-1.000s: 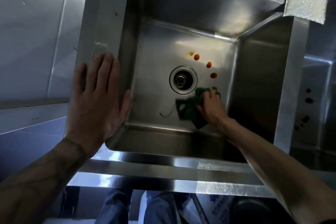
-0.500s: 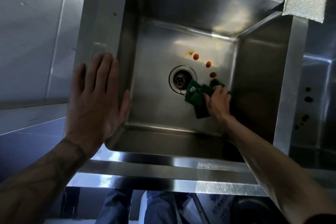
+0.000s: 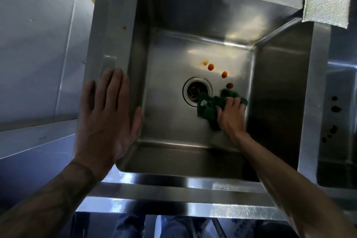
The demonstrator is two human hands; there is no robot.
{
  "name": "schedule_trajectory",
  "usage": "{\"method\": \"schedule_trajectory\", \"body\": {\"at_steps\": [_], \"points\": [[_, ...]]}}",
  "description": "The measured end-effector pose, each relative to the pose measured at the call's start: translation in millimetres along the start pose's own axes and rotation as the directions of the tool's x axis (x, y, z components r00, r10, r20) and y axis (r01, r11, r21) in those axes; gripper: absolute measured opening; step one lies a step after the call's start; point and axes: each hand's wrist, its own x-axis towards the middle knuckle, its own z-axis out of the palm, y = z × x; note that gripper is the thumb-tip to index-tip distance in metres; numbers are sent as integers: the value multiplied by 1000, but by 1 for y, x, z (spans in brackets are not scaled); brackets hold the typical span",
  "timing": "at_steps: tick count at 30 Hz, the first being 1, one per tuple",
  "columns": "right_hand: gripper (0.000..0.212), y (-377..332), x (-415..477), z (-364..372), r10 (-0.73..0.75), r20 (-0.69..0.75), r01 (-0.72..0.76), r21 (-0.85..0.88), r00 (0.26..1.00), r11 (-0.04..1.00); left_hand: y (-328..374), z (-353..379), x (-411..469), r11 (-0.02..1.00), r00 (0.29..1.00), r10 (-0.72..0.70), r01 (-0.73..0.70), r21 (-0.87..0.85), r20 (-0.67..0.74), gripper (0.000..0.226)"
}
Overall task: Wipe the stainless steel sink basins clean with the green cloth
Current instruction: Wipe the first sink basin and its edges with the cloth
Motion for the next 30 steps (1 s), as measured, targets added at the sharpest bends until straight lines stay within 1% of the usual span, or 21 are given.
{"method": "schedule_trajectory", "body": {"at_steps": [2,3,4,6,8,9,11,13,15,16,17,19,20,21,22,23,25,26,27,28,30], "points": [[35,19,-23,3,-252,139,265,-87,958,960,-1,0,0,1000,1000,3,-3,0,-3,71],[36,32,-24,3,-307,191,331,-108,932,937,-1,0,0,1000,1000,4,-4,0,-5,71],[37,39,-18,2,-290,188,315,-116,938,942,0,0,-1,1000,1000,2,-2,0,-7,71],[37,35,1,-1,-101,61,107,-119,993,987,1,1,-1,1000,1000,-3,3,-6,-13,70],[40,14,17,1,110,-49,-113,-69,993,991,1,1,-1,1000,1000,-6,6,-1,-18,70],[41,1,19,1,162,-79,-165,-34,984,986,1,1,-1,1000,1000,-6,6,2,-21,70],[40,-11,11,3,112,-74,-115,-32,991,993,2,-1,-1,1000,1000,-3,3,1,-31,69],[35,-3,0,0,-74,41,74,-8,996,997,3,-2,0,1000,999,-1,1,0,-39,69],[35,16,4,-6,-163,109,161,28,981,987,2,-2,0,1000,999,-2,2,6,-39,69],[38,22,12,-8,-127,80,123,47,989,991,2,-2,-1,1000,999,-1,1,4,-39,69],[43,22,23,-8,-31,28,29,61,999,998,1,-2,0,1000,999,2,-2,2,-42,69],[52,8,43,0,220,-69,-219,29,973,975,2,-1,0,1000,999,-3,3,3,-47,69],[53,-7,49,5,288,-110,-291,-13,951,957,2,0,0,1000,999,-7,7,5,-48,69],[49,-22,47,10,286,-138,-292,-24,948,956,3,0,0,1000,999,-10,10,3,-48,69],[42,-31,41,15,204,-170,-211,-19,964,977,3,1,0,1000,999,-12,12,-1,-47,69],[34,-33,31,18,69,-184,-71,-5,980,997,3,1,0,1000,999,-13,13,-3,-48,69],[28,-16,17,12,-152,-57,156,70,987,985,3,1,0,1000,999,-7,7,-3,-43,69],[29,-3,19,5,-190,4,188,108,982,976,3,0,0,1000,999,-8,8,-6,-45,69],[30,8,26,1,-173,10,171,104,985,980,3,0,0,1000,999,-11,11,-7,-50,68],[33,15,37,-2,-95,-21,97,68,995,993,2,0,0,1000,999,-11,11,-7,-51,68],[41,11,61,-4,151,-93,-151,2,984,989,3,0,1,1000,999,-10,10,-3,-53,68]]}}
